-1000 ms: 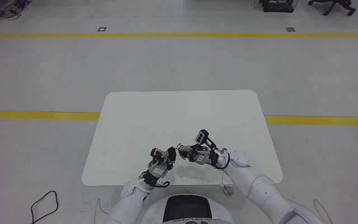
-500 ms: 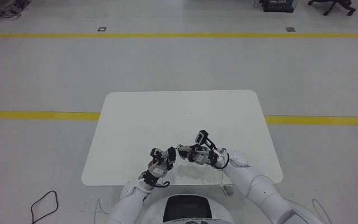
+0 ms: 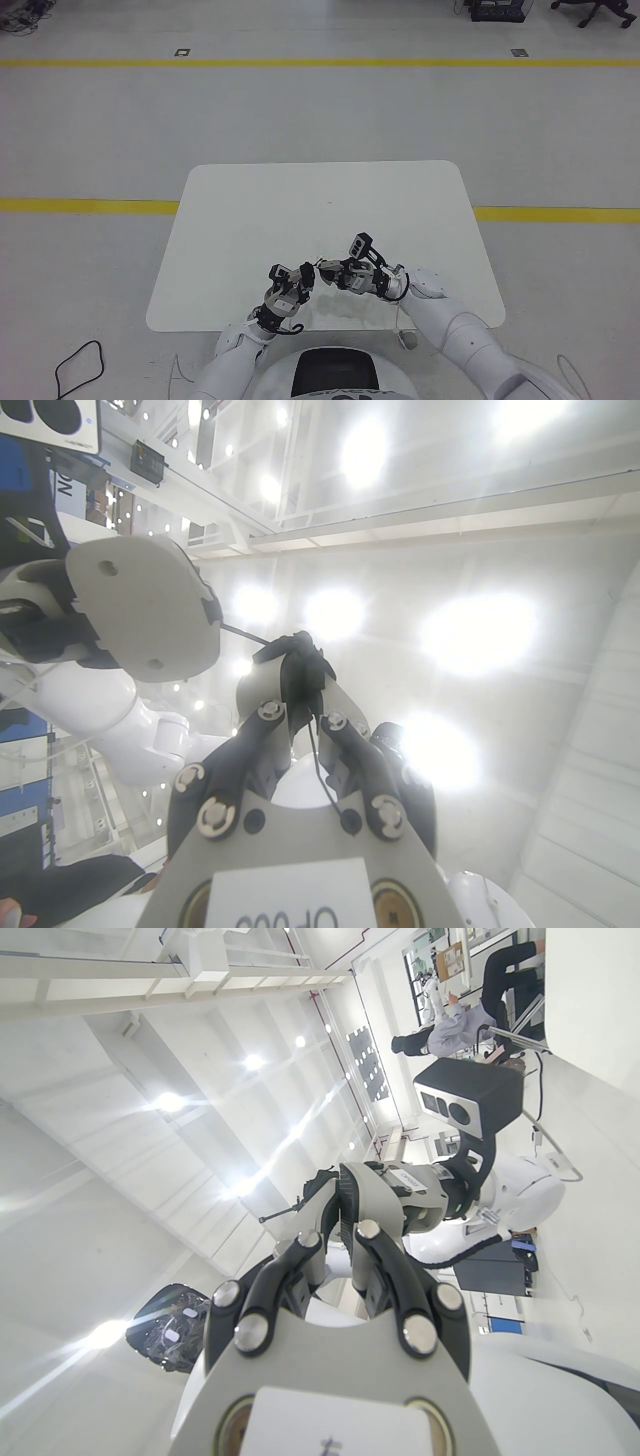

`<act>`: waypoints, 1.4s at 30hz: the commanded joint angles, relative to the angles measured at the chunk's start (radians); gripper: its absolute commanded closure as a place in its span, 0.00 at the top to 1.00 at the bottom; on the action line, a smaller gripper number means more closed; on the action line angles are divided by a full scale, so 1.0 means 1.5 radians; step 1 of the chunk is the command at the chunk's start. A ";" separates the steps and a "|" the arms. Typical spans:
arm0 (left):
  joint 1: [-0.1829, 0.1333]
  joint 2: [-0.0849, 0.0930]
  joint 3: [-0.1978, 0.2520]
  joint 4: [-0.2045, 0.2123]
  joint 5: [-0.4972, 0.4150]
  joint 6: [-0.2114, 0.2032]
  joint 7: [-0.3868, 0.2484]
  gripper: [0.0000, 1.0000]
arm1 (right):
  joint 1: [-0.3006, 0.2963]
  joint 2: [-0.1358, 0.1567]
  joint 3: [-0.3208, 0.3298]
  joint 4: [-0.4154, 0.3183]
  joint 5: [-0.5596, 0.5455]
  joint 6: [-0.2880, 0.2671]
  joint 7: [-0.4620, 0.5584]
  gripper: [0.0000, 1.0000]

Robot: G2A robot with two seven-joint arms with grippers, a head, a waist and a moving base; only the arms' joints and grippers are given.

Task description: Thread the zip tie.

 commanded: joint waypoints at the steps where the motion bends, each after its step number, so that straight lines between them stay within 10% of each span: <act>1: 0.000 0.000 0.000 0.000 0.000 0.000 0.000 0.00 | 0.001 -0.001 0.000 0.003 0.000 0.001 0.000 0.00; 42: 0.000 0.000 0.000 0.000 0.000 0.000 0.000 0.00 | 0.016 -0.019 0.004 0.052 -0.015 0.013 0.002 0.00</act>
